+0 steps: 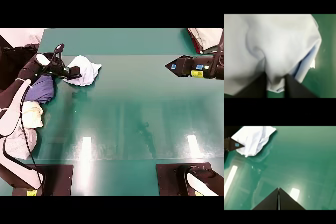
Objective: Fold the shirts.
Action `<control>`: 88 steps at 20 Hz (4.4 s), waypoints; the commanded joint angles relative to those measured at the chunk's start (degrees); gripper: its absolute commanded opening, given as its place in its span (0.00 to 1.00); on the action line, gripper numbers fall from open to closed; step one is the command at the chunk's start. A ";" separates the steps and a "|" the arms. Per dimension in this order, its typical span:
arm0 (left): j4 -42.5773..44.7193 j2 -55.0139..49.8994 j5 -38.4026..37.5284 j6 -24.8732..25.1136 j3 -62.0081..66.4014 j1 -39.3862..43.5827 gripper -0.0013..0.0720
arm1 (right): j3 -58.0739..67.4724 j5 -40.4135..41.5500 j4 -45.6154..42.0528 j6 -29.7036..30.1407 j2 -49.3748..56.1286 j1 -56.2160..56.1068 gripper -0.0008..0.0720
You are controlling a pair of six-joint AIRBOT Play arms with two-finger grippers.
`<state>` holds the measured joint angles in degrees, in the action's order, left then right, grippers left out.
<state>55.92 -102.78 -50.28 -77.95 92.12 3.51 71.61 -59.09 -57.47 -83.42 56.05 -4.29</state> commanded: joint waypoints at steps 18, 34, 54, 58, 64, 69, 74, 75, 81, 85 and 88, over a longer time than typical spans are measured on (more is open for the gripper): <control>-7.72 27.89 -30.64 10.64 17.57 15.41 0.05 | 2.43 8.35 -5.49 0.04 -12.41 1.55 0.04; -2.71 34.01 -28.24 0.79 -25.09 3.61 0.85 | 2.21 1.46 -5.49 0.09 -12.02 1.55 0.04; -22.53 28.74 0.35 16.04 -50.82 3.61 0.50 | 2.19 -10.45 -5.09 0.04 -6.08 1.51 0.04; -22.56 28.79 -0.09 16.68 -50.77 3.58 0.04 | -1.46 -12.94 -5.14 0.02 -1.33 -2.95 0.04; -15.26 30.53 -11.58 16.65 -41.97 3.58 0.04 | -17.20 -7.41 -2.62 -1.40 5.01 -12.13 0.87; -15.17 31.26 -15.32 16.63 -37.88 3.58 0.04 | -20.35 5.25 2.54 -1.36 14.69 -17.51 0.87; -14.93 31.26 -15.32 16.63 -37.90 3.58 0.04 | -17.14 7.04 2.21 -0.55 20.20 -20.04 0.28; -14.73 31.30 -15.32 16.65 -37.77 3.58 0.04 | -16.31 6.93 1.73 0.70 20.17 -20.00 0.03; -5.66 35.08 -22.49 14.71 -17.38 -1.84 0.04 | -3.13 0.11 -12.44 -1.05 9.57 -12.39 0.03; -4.81 40.37 -24.22 13.25 4.72 -7.19 0.04 | 11.06 -2.64 -15.67 -1.86 -0.15 -2.43 0.03; -3.61 43.21 -24.48 12.20 19.80 -7.61 0.04 | 19.65 -2.73 -15.72 -1.84 -6.25 2.21 0.03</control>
<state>50.61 -62.35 -74.02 -64.45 98.30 -2.63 83.24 -60.80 -71.59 -84.93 55.42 -6.72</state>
